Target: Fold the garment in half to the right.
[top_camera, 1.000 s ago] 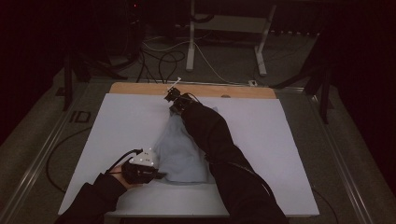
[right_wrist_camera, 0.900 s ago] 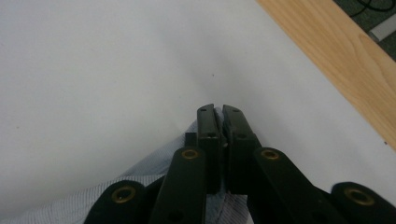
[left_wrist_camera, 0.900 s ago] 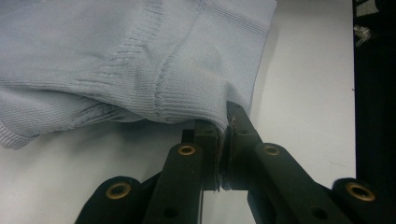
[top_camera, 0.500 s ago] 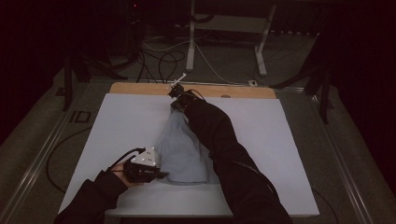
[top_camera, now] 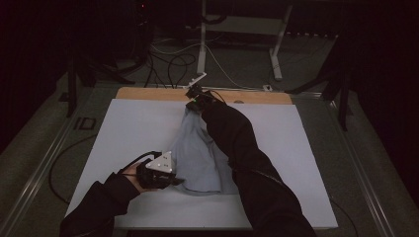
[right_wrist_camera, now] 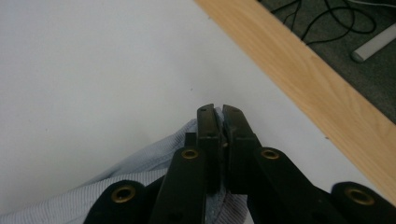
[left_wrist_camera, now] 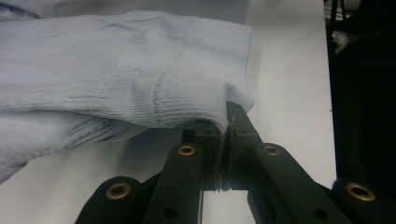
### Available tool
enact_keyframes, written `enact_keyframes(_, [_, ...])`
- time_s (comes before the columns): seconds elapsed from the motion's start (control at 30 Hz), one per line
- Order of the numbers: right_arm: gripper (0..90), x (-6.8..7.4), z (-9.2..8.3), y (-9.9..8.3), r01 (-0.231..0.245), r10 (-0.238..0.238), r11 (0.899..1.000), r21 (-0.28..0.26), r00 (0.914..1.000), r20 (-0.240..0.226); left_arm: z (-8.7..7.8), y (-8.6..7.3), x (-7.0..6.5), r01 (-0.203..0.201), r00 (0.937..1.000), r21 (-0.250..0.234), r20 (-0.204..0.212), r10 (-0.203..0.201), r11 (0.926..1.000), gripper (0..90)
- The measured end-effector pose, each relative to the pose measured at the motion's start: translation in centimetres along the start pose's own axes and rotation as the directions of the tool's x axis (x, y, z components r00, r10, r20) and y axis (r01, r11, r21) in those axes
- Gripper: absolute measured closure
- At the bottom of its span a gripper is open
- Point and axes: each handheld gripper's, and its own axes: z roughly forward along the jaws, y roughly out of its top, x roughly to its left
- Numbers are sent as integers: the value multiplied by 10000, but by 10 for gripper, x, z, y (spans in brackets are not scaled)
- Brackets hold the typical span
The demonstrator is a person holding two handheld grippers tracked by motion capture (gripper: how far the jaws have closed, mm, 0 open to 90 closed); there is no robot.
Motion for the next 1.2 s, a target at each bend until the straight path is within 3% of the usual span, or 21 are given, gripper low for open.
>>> enact_keyframes(0.5, [874,-23,-36,-12,-266,275,9993,-264,9990,341,10,39,4,-794,9964,208,297,788,9966,868])
enact_keyframes(0.8, [874,-36,-47,-22,-532,546,9980,-355,9978,382,25,62,7,-1029,9938,239,445,1017,9944,868])
enact_keyframes(0.93, [874,-44,-52,-28,-724,738,9967,-356,9965,402,37,78,7,-1373,9891,319,584,1353,9900,869])
enact_keyframes(1.2, [874,-54,-55,-38,-928,941,9950,-377,9950,328,59,95,6,-1584,9839,402,899,1544,9865,868])
